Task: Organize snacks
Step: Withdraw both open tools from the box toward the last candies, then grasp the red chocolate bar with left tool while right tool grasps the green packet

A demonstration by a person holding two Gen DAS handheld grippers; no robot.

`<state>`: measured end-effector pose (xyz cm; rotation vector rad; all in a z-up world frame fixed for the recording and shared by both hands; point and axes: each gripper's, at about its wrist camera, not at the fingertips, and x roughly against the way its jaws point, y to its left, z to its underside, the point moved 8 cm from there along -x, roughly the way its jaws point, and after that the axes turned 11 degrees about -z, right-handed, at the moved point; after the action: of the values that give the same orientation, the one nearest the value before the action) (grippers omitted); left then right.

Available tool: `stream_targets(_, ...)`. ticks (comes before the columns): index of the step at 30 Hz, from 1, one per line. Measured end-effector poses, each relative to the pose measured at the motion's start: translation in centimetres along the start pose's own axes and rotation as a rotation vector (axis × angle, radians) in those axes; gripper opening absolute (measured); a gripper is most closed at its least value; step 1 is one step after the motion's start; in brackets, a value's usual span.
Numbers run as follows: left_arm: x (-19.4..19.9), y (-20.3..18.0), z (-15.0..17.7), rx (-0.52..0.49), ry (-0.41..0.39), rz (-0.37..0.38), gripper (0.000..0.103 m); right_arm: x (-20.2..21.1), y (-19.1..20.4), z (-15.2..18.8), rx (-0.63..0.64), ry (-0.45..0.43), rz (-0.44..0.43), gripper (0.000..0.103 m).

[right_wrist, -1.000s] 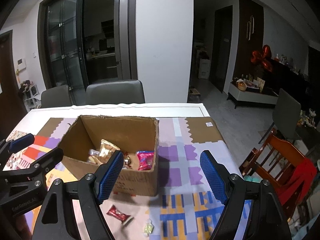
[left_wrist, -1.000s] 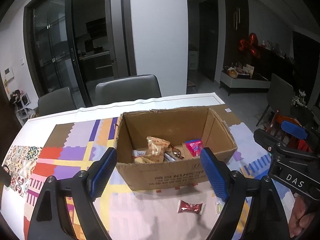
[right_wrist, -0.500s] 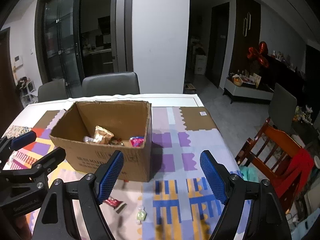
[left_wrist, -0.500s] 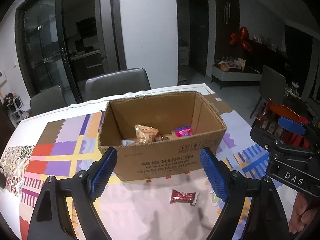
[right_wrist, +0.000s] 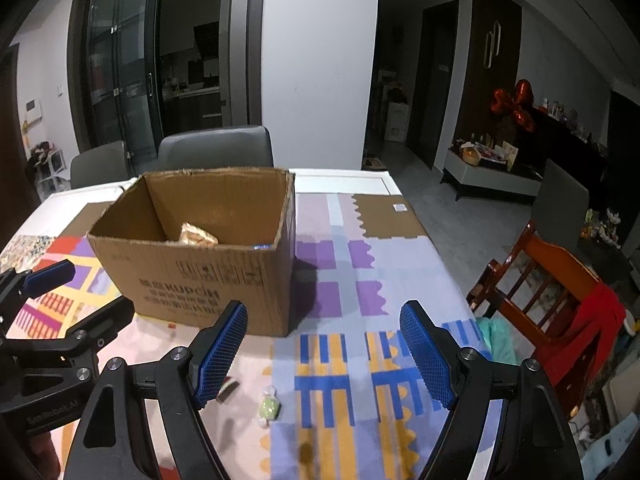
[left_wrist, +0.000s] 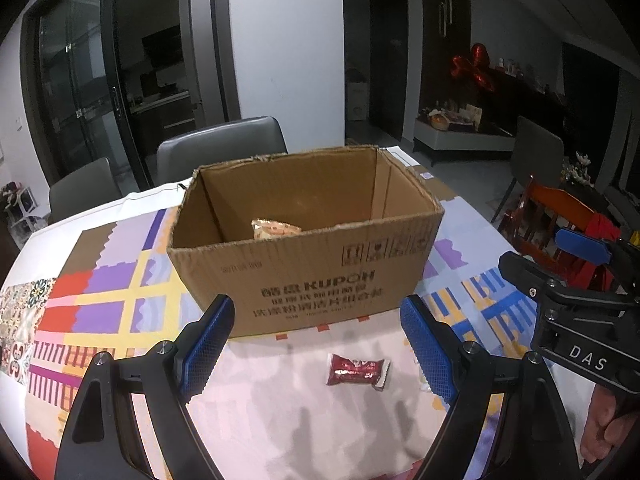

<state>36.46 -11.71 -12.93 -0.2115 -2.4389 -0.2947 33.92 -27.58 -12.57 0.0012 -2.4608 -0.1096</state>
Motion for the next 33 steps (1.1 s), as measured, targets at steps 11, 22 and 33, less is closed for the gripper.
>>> stream_targets(11, -1.2, -1.4, 2.7, -0.058, 0.017, 0.031, 0.085, -1.6, -0.5, 3.2, 0.006, 0.054, -0.003, 0.080)
stream_targets(22, -3.0, -2.9, 5.9, -0.134, 0.049, 0.074, 0.085, -3.2, -0.4, 6.0, 0.008, 0.109, -0.017, 0.079)
stream_targets(33, -5.7, -4.2, 8.4, -0.189, 0.066, 0.124, 0.085, -5.5, 0.7, 8.6, 0.002, 0.178, -0.049, 0.079)
